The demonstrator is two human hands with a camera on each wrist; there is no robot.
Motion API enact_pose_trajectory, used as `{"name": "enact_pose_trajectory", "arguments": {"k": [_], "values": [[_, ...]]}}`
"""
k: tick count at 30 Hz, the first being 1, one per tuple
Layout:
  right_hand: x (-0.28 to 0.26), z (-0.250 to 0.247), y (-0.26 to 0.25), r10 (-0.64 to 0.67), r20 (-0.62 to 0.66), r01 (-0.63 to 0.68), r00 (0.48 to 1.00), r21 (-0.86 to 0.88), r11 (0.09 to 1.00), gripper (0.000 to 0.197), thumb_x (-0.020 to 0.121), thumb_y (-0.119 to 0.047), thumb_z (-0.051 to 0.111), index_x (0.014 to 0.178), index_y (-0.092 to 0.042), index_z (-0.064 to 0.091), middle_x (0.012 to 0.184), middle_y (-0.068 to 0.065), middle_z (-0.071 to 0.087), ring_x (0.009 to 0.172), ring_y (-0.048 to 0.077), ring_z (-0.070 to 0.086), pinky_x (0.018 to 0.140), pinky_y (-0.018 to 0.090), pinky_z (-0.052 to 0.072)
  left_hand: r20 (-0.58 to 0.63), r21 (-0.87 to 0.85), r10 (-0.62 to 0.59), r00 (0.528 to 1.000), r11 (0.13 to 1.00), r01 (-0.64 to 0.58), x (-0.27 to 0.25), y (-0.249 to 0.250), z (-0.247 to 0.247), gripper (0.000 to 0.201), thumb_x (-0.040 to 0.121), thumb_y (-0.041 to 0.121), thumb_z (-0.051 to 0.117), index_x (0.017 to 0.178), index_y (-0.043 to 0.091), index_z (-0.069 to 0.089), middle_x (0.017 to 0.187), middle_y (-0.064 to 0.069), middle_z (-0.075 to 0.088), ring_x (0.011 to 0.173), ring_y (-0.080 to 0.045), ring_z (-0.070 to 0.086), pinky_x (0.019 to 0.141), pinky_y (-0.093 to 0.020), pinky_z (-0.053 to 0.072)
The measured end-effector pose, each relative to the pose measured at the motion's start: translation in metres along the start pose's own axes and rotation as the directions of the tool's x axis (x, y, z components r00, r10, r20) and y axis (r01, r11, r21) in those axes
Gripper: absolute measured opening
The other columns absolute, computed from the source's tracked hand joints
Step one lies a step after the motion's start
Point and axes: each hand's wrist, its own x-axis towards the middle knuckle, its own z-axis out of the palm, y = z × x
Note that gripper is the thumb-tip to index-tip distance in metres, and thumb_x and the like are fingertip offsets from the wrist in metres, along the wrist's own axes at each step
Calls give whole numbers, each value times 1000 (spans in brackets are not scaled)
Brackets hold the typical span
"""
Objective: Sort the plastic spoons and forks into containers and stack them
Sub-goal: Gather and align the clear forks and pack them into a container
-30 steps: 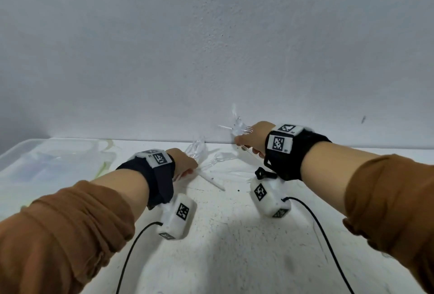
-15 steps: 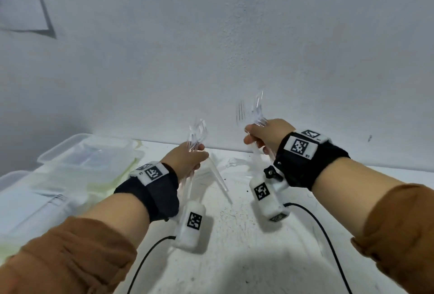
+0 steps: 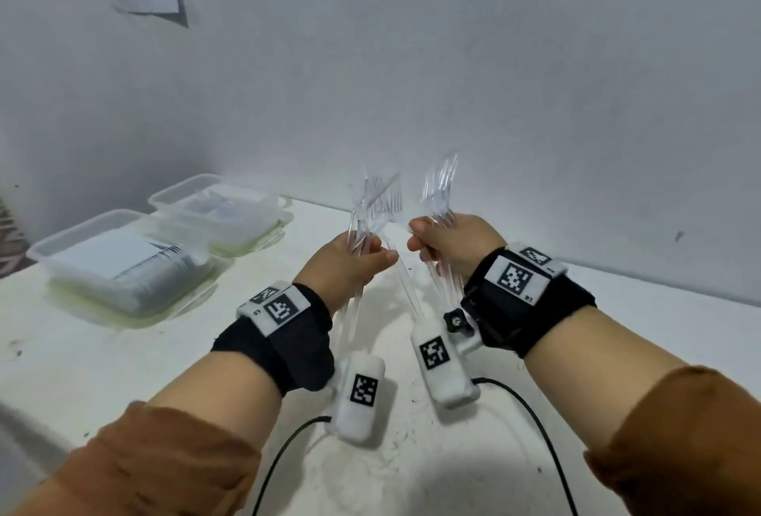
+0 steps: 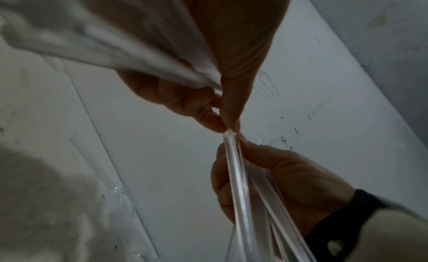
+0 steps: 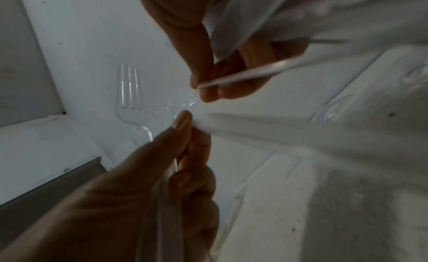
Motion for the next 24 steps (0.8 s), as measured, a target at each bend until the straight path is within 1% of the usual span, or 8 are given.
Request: {"name": "enact_pose_trajectory", "arguments": {"k": [5,9,12,16,18,19,22,24], "values": [[-19,7,5,14,40,-17,999,72,997,14,91,-13,59,78,-12,59,69,2,60,58,12,55,39,9,37,-40,-66,12,999,998,-14,-22,-4,8,20,82,19,70,80,22,50,66,11,48,47,-1,40,52,-20,31],[-27,13,8,-31,43,30,999,14,999,13,90,-15,60,77,-15,61,69,-1,62,61,10,58,43,10,38,-85,-63,41,996,997,-46,-35,0,8,19,82,22,70,83,22,51,74,10,52,57,-3,44,56,-19,34],[-33,21,9,-71,46,72,996,-18,997,13,87,-13,64,76,-19,60,67,-4,61,56,4,57,45,7,39,-124,-51,66,990,996,-73,-39,-1,3,18,82,22,70,88,22,53,78,12,54,64,0,48,60,-17,36],[-36,34,9,-86,41,86,995,-7,996,10,85,-11,66,81,-20,62,66,-6,59,53,0,55,43,6,38,-131,-55,71,989,995,-79,-41,-3,-7,18,84,19,69,93,20,53,78,14,54,63,1,48,59,-15,36],[-36,43,10,-67,26,66,997,20,998,9,85,-11,66,81,-19,63,68,-6,61,58,1,57,51,5,43,-118,-43,72,990,996,-78,-43,-3,-14,16,85,20,67,90,22,53,76,12,54,61,-2,47,58,-17,35],[-36,48,9,-51,23,50,998,55,997,11,85,-9,66,80,-18,63,70,-4,63,62,3,60,60,6,47,-111,-37,73,991,996,-78,-43,-4,-19,14,86,21,66,88,22,52,74,11,53,60,-3,47,57,-17,34],[-35,66,6,-37,45,33,998,100,994,14,84,-5,65,76,-16,62,71,2,65,65,11,64,80,24,52,-88,-38,84,993,995,-87,-45,-5,-35,15,87,20,64,81,23,50,69,8,52,59,-7,47,54,-20,33],[-33,76,5,-21,47,16,999,115,993,13,81,-5,68,77,-16,64,78,8,68,79,23,68,92,36,51,-67,-51,78,995,995,-81,-45,-6,-45,16,87,19,64,81,22,50,70,7,56,64,-7,52,53,-22,32]]}}
